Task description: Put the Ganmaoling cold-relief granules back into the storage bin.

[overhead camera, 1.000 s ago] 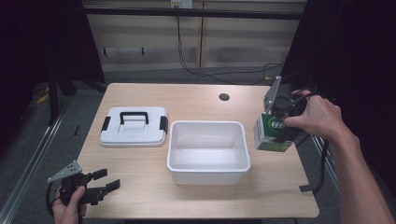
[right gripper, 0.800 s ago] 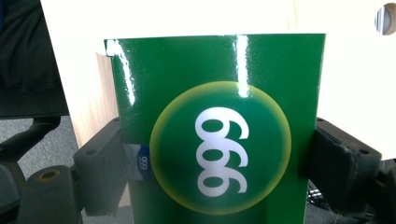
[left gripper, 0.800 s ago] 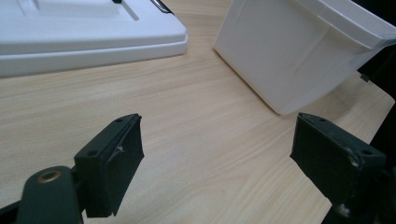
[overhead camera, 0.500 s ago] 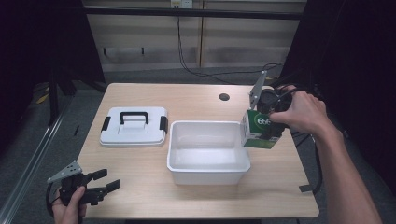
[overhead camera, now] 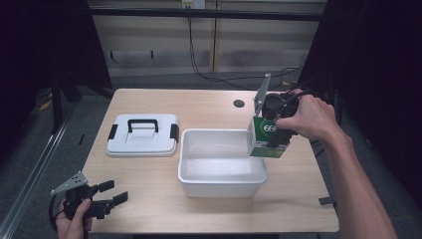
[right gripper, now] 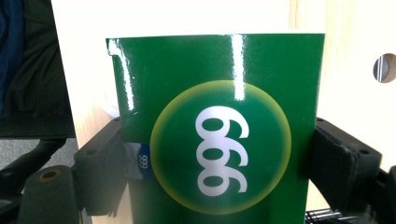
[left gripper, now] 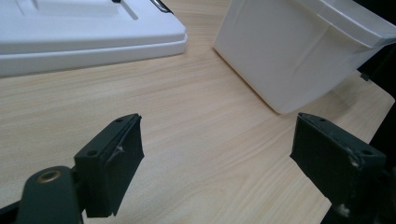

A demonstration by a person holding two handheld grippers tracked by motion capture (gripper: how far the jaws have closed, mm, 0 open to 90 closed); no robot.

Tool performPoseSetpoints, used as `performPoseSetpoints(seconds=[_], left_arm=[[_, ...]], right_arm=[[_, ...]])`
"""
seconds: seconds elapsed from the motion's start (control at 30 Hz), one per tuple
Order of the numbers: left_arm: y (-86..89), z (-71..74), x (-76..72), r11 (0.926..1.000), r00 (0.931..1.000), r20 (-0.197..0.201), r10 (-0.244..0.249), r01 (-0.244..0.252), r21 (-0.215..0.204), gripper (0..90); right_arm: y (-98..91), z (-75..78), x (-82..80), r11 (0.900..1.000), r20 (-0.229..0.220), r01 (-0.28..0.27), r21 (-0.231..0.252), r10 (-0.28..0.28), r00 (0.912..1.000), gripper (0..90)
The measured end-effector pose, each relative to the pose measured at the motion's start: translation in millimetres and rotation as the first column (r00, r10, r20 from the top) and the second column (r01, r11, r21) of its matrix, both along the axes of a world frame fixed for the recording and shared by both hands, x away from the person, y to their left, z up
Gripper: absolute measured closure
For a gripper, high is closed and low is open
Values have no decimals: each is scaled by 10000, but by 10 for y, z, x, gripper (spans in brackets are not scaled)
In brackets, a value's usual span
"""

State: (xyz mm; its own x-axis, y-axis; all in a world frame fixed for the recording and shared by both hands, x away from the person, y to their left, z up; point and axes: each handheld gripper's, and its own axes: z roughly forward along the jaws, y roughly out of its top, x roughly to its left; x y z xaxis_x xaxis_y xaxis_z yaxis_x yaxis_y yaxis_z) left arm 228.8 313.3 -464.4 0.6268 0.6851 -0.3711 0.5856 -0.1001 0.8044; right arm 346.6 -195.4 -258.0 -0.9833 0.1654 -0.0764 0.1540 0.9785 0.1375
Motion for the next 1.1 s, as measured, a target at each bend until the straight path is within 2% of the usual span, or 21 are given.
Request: performPoseSetpoints(seconds=[0.1,0.57,0.7,1.1], left_arm=[[2,-1,1,10000,10000,-13,1,-1,-26,164],[4,0,0,10000,10000,-10,-6,6,-19,164],[2,0,-1,10000,10000,-15,-10,10,-19,164],[2,0,0,10000,10000,-17,-30,30,-29,164]], right_arm=[[53,21,12,9998,-34,207,-68,-207,9998,158],[344,-48,108,9998,-252,-161,-95,158,9996,158],[455,-114,126,9986,-460,-470,-226,459,9979,158],[582,-291,160,9980,-625,-543,-312,522,9967,158]])
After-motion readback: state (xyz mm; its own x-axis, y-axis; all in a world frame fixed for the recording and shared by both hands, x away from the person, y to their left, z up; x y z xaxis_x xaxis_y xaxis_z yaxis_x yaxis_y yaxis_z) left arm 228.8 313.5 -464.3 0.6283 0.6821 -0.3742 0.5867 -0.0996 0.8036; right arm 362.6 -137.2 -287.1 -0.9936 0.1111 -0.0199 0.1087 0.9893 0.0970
